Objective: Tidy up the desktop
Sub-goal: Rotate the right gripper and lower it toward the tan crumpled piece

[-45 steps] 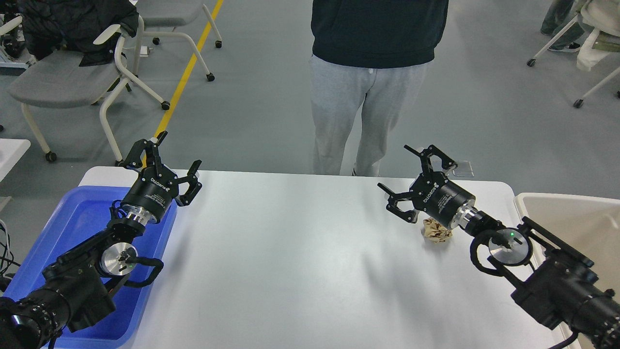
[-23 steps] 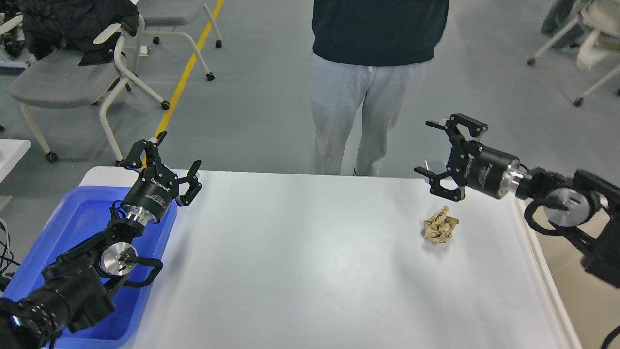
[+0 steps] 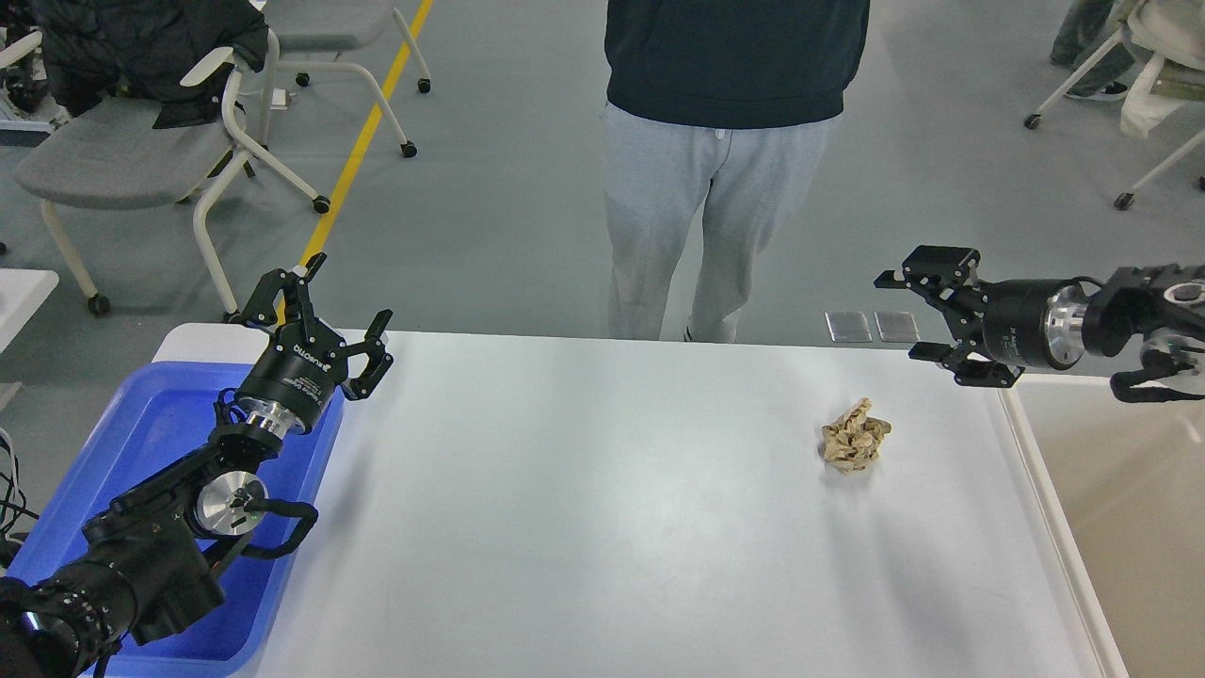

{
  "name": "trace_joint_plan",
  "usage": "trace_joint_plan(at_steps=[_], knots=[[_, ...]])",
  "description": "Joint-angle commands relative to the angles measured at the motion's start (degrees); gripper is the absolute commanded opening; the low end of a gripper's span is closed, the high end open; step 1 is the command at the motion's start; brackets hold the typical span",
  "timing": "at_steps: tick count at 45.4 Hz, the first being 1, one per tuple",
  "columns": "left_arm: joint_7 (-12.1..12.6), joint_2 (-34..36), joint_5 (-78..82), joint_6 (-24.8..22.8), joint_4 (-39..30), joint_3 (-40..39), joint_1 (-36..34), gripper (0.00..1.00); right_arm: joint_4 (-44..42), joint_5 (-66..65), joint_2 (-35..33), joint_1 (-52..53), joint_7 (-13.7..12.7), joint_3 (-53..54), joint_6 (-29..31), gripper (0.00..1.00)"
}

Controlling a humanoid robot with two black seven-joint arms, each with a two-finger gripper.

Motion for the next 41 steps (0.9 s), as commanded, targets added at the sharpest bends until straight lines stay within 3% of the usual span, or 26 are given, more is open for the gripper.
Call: trace_joint_plan(at_steps=[1,17,41], knots=[[0.0,0.0,0.0,-0.1,0.0,0.0,0.0,1.0,-1.6,-11.5,4.3,1.0,0.1,-7.1,-7.1,1.0],[0.1,0.0,0.0,-0.1,0.0,0.0,0.0,1.0,-6.0,-13.8,11.8,-3.8,0.1,-10.3,-10.2,1.0],[0.0,0.0,0.0,-0.1,0.0,0.0,0.0,1.0,-25.0,-13.8,23.8,-9.3,0.6,-9.5,-10.5,1.0]])
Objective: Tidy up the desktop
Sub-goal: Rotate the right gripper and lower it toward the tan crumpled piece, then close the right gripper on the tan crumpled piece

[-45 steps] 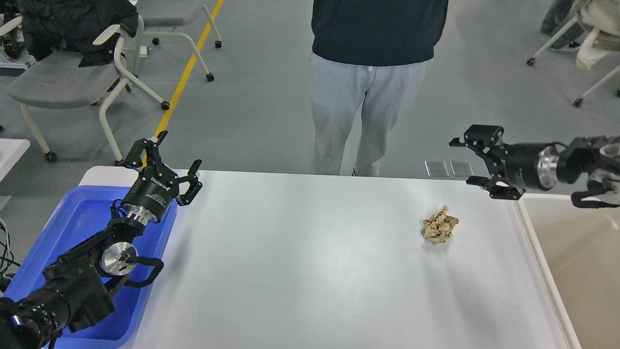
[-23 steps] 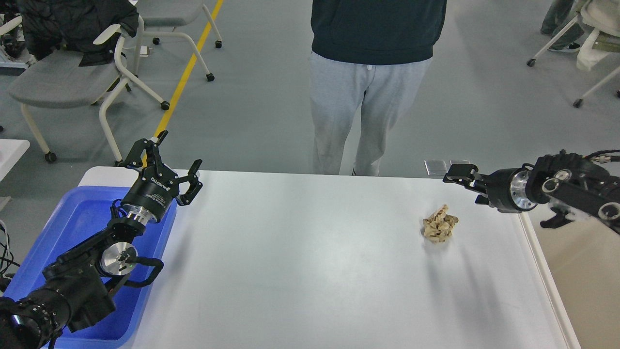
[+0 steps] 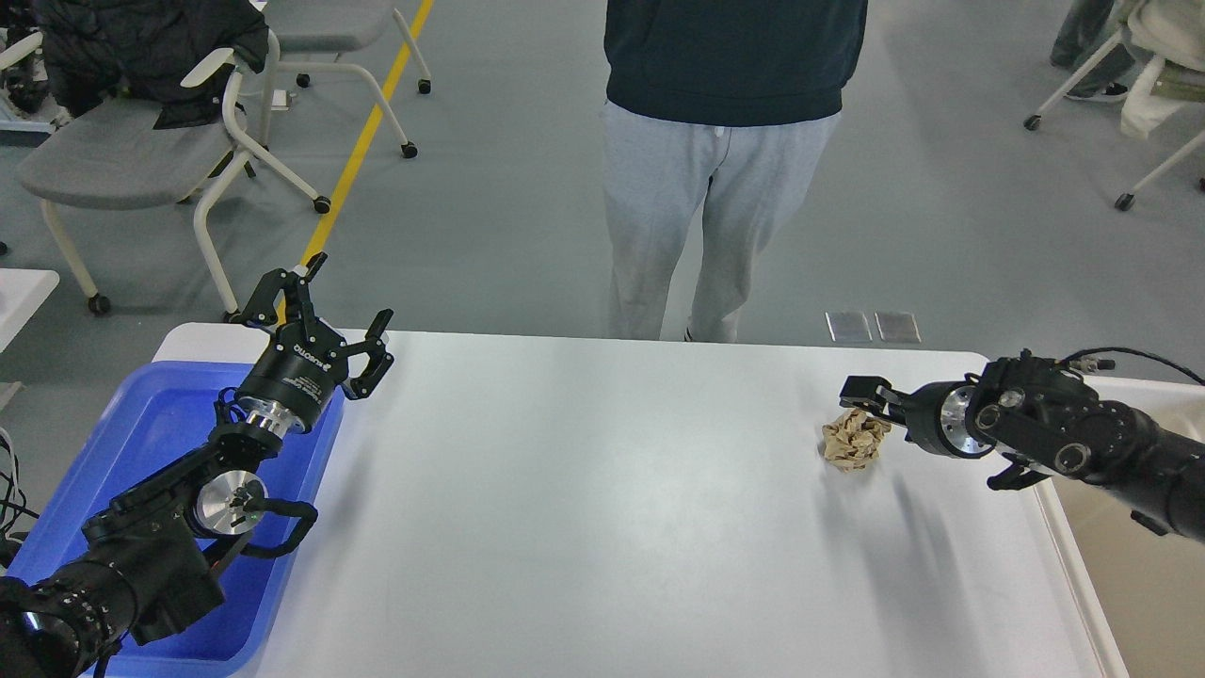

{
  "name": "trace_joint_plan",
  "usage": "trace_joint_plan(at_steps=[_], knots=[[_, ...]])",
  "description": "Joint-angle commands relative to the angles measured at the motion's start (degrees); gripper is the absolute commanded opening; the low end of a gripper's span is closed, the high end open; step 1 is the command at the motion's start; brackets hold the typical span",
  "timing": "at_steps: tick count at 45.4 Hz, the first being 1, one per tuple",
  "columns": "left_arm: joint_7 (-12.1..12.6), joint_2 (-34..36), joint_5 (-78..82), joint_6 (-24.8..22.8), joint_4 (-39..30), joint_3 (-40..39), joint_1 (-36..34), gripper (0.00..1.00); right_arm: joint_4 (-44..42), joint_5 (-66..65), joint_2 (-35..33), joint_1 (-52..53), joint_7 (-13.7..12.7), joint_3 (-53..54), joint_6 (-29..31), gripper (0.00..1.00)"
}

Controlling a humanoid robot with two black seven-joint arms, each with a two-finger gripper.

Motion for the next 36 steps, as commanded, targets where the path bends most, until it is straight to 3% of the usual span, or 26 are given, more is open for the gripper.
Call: trace_joint_plan(at_steps=[1,16,36], knots=[[0.0,0.0,0.0,0.0,0.0,0.0,0.0,1.0,-7.1,-0.2,4.6,-2.0,0.1,0.0,-0.3,1.0],[0.0,0.0,0.0,0.0,0.0,0.0,0.0,1.0,-12.6,0.0,11.1,-2.5,0.2,0.6,-0.9,1.0],[0.0,0.0,0.0,0.0,0.0,0.0,0.0,1.0,-13.3,0.0,12.0,-4.3,0.1,1.5,-1.0,0.99]])
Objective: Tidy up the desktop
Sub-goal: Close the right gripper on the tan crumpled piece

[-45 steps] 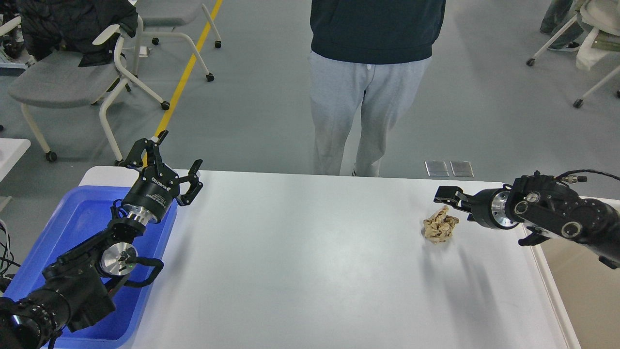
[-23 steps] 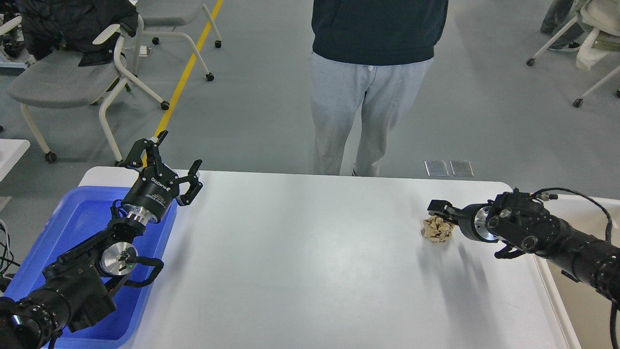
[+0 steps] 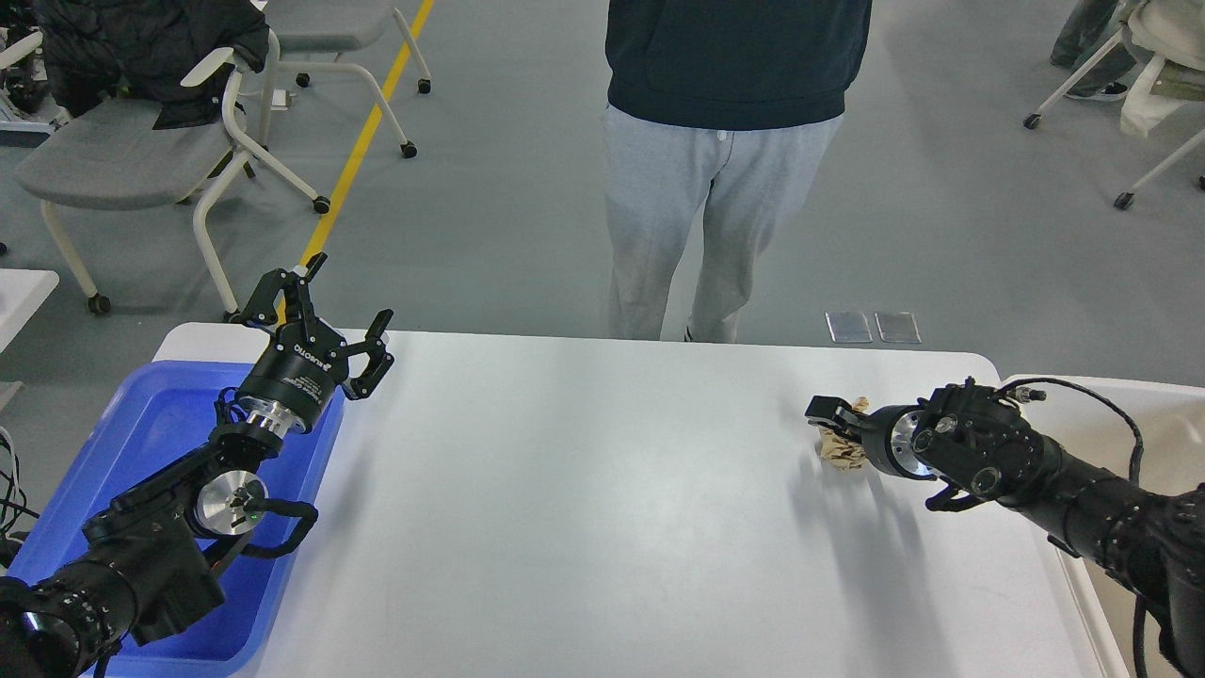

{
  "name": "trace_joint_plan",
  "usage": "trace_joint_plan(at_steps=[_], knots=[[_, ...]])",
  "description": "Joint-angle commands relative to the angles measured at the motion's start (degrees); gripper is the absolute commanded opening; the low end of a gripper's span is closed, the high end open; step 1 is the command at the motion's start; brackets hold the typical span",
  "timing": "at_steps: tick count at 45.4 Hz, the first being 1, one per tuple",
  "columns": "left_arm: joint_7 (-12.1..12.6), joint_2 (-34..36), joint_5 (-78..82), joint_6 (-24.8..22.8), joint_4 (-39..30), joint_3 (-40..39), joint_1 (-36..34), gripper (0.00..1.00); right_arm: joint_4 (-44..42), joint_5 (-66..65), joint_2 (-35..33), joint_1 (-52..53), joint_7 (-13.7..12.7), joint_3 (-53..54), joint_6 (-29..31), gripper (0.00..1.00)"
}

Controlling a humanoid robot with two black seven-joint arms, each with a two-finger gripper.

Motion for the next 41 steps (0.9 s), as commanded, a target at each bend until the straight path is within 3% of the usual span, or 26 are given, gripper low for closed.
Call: trace_joint_plan(at_steps=[1,11,24,29,33,37,41], knots=[[0.0,0.0,0.0,0.0,0.0,0.0,0.0,1.0,-0.6,0.0,0.6,-1.1,0.0,0.1,-0.1,0.99],[0.0,0.0,-0.1,0.0,0.0,0.0,0.0,1.0,-0.6,0.0,0.8,-2.0,0.1,0.2,-0.2,0.91],[0.0,0.0,0.0,0.1,0.0,0.0,0.0,1.0,-0.9,0.0,1.1,-2.3,0.1,1.3,-0.3,0.44],[0.0,0.0,0.0,0.1,0.0,0.0,0.0,1.0,-1.6,0.1,1.1,-2.4,0.2,2.3,-0.3,0.37],[0.0,0.0,0.0,0.1,0.0,0.0,0.0,1.0,-1.7,0.1,1.1,-2.7,0.2,3.6,-0.3,0.07],[0.0,0.0,0.0,0.1,0.0,0.0,0.0,1.0,-1.6,0.3,1.0,-2.7,0.5,3.9,-0.3,0.0],[0.0,0.0,-0.1,0.1,0.0,0.0,0.0,1.0,-1.6,0.8,1.1,-2.6,1.1,4.1,-0.2,0.0]])
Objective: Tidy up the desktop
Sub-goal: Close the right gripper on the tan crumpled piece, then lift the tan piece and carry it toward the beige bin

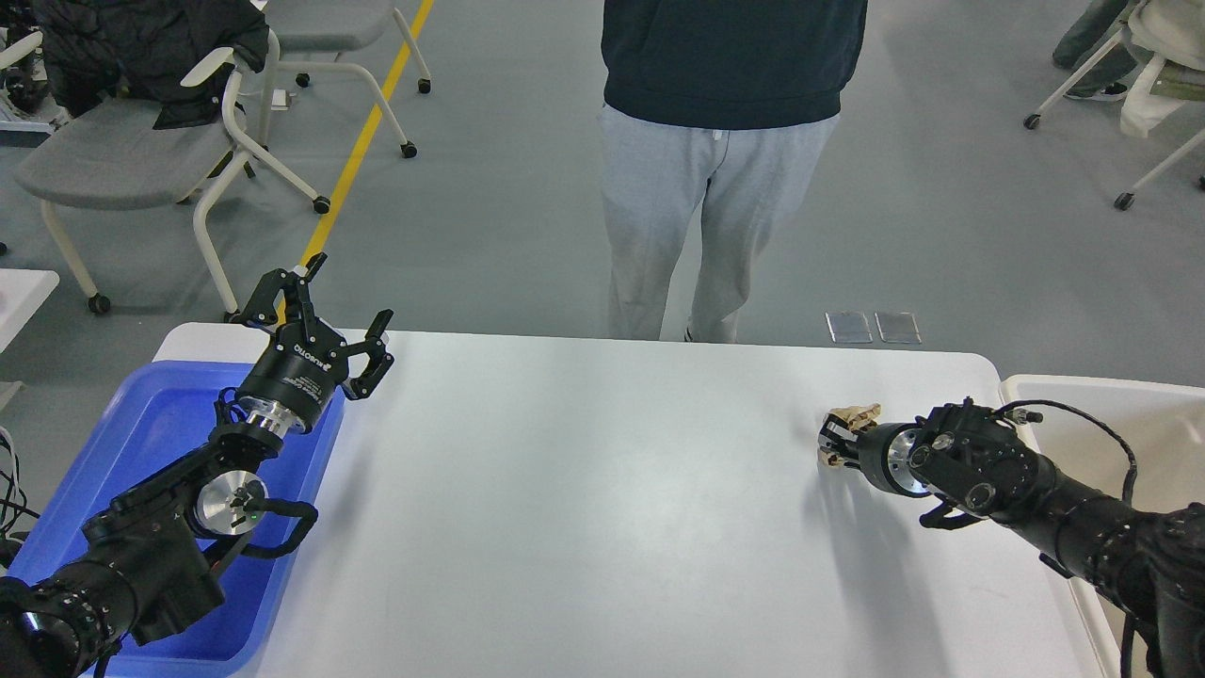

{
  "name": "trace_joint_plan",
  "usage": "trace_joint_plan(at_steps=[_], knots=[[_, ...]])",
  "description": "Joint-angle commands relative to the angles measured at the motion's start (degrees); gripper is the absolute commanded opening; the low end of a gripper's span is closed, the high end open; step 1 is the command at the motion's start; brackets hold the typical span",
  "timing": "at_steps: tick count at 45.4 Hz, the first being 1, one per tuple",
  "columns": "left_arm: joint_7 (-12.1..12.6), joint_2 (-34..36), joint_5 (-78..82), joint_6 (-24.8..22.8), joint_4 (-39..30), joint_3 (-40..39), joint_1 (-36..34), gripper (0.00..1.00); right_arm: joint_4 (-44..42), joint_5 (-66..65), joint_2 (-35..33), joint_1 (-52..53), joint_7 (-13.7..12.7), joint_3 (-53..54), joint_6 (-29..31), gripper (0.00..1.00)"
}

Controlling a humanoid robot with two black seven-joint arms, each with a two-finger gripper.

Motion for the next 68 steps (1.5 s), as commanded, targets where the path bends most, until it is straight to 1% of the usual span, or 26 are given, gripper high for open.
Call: trace_joint_plan(at_steps=[1,5,9,12,17,20,28,33,43,50,56,64,68], knots=[[0.0,0.0,0.0,-0.1,0.0,0.0,0.0,1.0,0.0,0.7,0.0,-0.1,1.1,1.4,0.1,0.0],[0.0,0.0,0.0,0.0,0.0,0.0,0.0,1.0,0.0,0.8,-0.1,-0.1,2.2,3.3,0.2,0.0],[0.0,0.0,-0.1,0.0,0.0,0.0,0.0,1.0,0.0,0.8,-0.6,-0.2,2.5,5.6,0.3,0.0],[0.0,0.0,-0.1,0.0,0.0,0.0,0.0,1.0,0.1,0.9,-1.5,-0.2,2.7,7.1,0.5,0.0],[0.0,0.0,0.0,0.0,0.0,0.0,0.0,1.0,0.2,1.0,-3.0,0.0,4.2,9.4,1.0,0.0],[0.0,0.0,0.0,0.0,0.0,0.0,0.0,1.0,0.6,1.3,-3.8,0.0,4.4,10.2,1.2,0.0],[0.0,0.0,0.0,-0.1,0.0,0.0,0.0,1.0,4.0,6.1,-8.5,0.9,5.2,10.6,3.9,0.0],[0.0,0.0,0.0,0.0,0.0,0.0,0.0,1.0,9.1,10.8,-14.2,2.5,4.9,10.9,6.1,0.0],[0.0,0.0,0.0,0.0,0.0,0.0,0.0,1.0,21.3,14.3,-29.2,6.9,4.3,10.9,11.8,0.0],[0.0,0.0,0.0,-0.1,0.0,0.0,0.0,1.0,27.7,17.4,-38.2,11.1,2.8,10.9,15.6,0.0],[0.0,0.0,0.0,-0.1,0.0,0.0,0.0,1.0,30.8,18.7,-43.8,13.7,1.7,10.9,18.6,0.0],[0.0,0.0,0.0,-0.1,0.0,0.0,0.0,1.0,31.1,18.7,-47.8,15.9,1.3,10.9,19.9,0.0],[0.0,0.0,0.0,-0.1,0.0,0.0,0.0,1.0,30.1,19.4,-49.2,17.2,0.4,10.8,19.5,0.0]])
